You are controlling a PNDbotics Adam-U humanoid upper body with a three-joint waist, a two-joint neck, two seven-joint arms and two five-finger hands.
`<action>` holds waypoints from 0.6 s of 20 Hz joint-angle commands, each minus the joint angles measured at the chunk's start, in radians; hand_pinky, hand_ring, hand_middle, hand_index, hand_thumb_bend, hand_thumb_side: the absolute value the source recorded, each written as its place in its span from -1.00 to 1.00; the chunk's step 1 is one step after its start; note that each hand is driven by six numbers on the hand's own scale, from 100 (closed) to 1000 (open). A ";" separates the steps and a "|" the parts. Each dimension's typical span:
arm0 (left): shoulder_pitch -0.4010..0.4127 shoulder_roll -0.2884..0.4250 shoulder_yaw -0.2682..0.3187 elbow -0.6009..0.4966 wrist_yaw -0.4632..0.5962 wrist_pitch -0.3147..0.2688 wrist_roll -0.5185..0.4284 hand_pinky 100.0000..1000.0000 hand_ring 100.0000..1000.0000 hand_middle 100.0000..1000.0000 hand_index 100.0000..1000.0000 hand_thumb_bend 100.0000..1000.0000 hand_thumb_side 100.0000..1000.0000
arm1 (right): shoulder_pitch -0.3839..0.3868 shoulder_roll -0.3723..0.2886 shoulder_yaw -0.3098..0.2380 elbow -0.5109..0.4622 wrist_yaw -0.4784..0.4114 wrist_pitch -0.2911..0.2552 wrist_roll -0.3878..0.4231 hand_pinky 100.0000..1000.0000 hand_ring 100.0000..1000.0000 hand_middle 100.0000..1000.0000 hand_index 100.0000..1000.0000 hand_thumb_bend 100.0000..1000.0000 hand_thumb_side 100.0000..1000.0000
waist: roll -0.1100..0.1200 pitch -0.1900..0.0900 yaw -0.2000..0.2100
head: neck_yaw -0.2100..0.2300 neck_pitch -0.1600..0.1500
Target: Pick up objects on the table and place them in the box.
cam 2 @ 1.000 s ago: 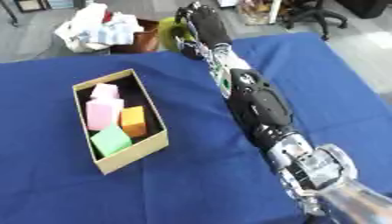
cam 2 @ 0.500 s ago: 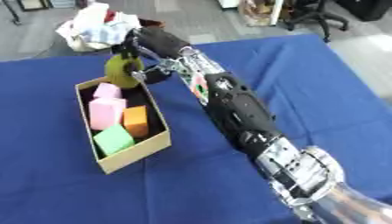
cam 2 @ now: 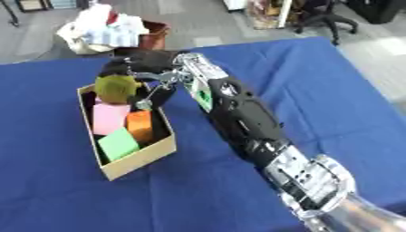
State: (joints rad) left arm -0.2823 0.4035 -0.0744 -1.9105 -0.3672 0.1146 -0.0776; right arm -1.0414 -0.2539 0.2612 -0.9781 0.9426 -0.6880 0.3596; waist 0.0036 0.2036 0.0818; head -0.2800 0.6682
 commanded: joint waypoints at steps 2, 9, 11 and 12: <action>-0.004 0.021 0.016 -0.008 -0.004 0.002 0.007 0.57 0.24 0.30 0.63 -1.00 0.21 | -0.025 -0.044 -0.026 -0.090 -0.083 0.030 0.002 0.69 0.69 0.90 0.99 -1.00 -0.83 | -0.011 -0.034 -0.005 | 0.009 0.003; 0.011 0.020 0.024 -0.002 -0.005 0.007 0.016 0.57 0.23 0.30 0.63 -1.00 0.23 | 0.032 -0.123 -0.055 -0.292 -0.435 0.152 -0.091 0.47 0.44 0.65 0.87 -1.00 -0.54 | -0.012 -0.040 -0.033 | 0.042 0.017; 0.015 0.019 0.029 -0.001 -0.005 0.009 0.021 0.56 0.23 0.30 0.63 -1.00 0.23 | 0.078 -0.144 -0.064 -0.378 -0.556 0.205 -0.108 0.37 0.32 0.54 0.80 -1.00 -0.32 | -0.014 -0.040 -0.043 | 0.055 0.021; 0.017 0.017 0.031 -0.001 -0.004 0.010 0.025 0.56 0.23 0.30 0.62 -1.00 0.24 | 0.107 -0.154 -0.072 -0.427 -0.616 0.230 -0.117 0.32 0.27 0.50 0.76 -1.00 -0.27 | -0.014 -0.040 -0.048 | 0.061 0.022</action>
State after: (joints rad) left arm -0.2593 0.4035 -0.0566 -1.9028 -0.3676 0.1236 -0.0597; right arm -0.9196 -0.3724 0.2054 -1.3386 0.3998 -0.4874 0.2545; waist 0.0036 0.1966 0.0318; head -0.2276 0.6861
